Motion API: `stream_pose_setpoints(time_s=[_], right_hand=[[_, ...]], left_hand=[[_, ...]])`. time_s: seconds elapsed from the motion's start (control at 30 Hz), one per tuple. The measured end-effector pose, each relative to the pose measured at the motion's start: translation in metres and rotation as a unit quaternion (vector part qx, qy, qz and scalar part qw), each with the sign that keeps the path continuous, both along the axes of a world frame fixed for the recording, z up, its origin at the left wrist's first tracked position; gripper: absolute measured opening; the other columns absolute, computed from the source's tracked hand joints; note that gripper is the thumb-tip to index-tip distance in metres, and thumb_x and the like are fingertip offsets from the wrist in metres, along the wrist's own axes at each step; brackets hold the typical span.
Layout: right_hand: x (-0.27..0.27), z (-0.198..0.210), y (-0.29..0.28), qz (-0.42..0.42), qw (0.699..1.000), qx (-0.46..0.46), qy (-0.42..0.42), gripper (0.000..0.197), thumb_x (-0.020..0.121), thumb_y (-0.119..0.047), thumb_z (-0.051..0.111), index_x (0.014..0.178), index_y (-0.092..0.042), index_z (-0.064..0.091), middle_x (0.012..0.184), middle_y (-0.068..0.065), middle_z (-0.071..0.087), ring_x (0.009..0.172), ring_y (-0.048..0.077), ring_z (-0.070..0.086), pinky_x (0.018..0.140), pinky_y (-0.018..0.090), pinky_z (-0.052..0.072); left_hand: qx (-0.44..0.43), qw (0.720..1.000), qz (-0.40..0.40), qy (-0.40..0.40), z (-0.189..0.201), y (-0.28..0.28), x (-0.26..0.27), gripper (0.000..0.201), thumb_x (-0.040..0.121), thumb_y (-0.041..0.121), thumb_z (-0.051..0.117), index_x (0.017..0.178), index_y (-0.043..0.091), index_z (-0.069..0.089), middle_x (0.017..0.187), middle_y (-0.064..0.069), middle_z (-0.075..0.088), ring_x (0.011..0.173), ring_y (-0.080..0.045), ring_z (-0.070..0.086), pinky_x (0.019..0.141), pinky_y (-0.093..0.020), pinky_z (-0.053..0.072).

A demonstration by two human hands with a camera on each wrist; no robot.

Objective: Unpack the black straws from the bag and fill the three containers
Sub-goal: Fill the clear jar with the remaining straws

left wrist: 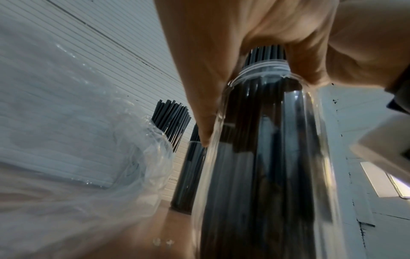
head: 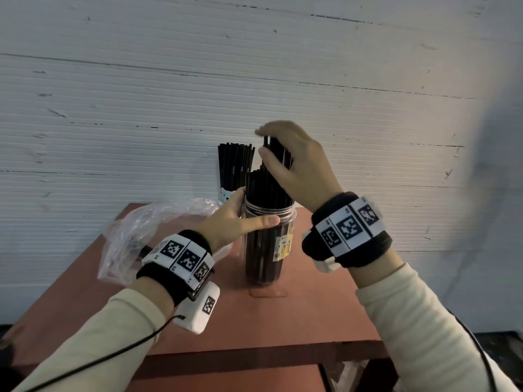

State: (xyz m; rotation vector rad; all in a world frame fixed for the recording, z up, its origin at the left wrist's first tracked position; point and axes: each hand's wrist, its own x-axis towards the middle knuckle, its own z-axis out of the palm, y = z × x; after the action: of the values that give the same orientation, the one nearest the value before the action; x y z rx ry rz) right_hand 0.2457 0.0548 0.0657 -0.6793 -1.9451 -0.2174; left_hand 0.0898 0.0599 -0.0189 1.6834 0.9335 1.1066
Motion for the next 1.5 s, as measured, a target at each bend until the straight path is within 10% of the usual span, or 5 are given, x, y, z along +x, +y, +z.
stream_pose_setpoints(time_s=[0.77, 0.93, 1.13, 1.37, 1.5], right_hand=[[-0.002, -0.053, -0.022, -0.084, 0.996, -0.013, -0.029, 0.033, 0.092, -0.022, 0.057, 0.121, -0.011, 0.066, 0.123, 0.002, 0.066, 0.124, 0.017, 0.054, 0.11, 0.031, 0.038], [-0.008, -0.037, -0.031, -0.037, 0.999, -0.026, -0.005, 0.038, 0.094, -0.025, 0.057, 0.129, -0.011, 0.06, 0.138, 0.002, 0.055, 0.14, 0.018, 0.037, 0.119, 0.027, 0.021], [-0.056, -0.044, -0.043, 0.069, 0.996, -0.052, 0.027, 0.015, 0.089, -0.013, 0.06, 0.1, -0.007, 0.069, 0.097, 0.0, 0.064, 0.085, 0.007, 0.057, 0.079, 0.019, 0.048], [-0.119, -0.081, -0.02, 0.055, 0.901, -0.357, -0.238, 0.023, 0.092, -0.026, 0.059, 0.11, -0.014, 0.069, 0.105, 0.001, 0.068, 0.095, 0.015, 0.062, 0.092, 0.036, 0.049], [-0.151, -0.087, -0.004, 0.003, 0.862, -0.302, -0.407, 0.031, 0.089, -0.045, 0.059, 0.119, -0.038, 0.064, 0.114, -0.006, 0.063, 0.101, 0.015, 0.06, 0.091, 0.04, 0.05]], left_hand=[[0.046, 0.995, 0.093, 0.003, 0.0, -0.021, 0.015, 0.053, 0.083, 0.013, 0.074, 0.125, 0.022, 0.043, 0.103, 0.015, 0.061, 0.084, 0.018, 0.059, 0.076, -0.006, 0.046], [0.013, 0.995, 0.083, 0.044, -0.002, -0.027, -0.006, 0.115, 0.062, 0.043, 0.085, 0.153, 0.026, 0.017, 0.155, 0.013, 0.031, 0.14, 0.002, 0.026, 0.117, -0.027, 0.024], [0.131, 0.95, 0.265, 0.097, 0.008, -0.046, -0.062, 0.036, 0.086, 0.016, 0.066, 0.116, 0.034, 0.057, 0.12, 0.013, 0.061, 0.11, -0.002, 0.056, 0.096, -0.023, 0.046], [0.107, 0.914, 0.337, 0.199, 0.0, -0.063, -0.144, 0.029, 0.085, 0.011, 0.066, 0.106, 0.032, 0.064, 0.122, 0.007, 0.059, 0.112, -0.007, 0.053, 0.088, -0.02, 0.037], [0.016, 0.927, 0.24, 0.287, -0.007, -0.066, -0.166, 0.047, 0.085, 0.005, 0.068, 0.126, 0.024, 0.058, 0.141, 0.01, 0.041, 0.129, -0.008, 0.037, 0.094, -0.02, 0.029]])
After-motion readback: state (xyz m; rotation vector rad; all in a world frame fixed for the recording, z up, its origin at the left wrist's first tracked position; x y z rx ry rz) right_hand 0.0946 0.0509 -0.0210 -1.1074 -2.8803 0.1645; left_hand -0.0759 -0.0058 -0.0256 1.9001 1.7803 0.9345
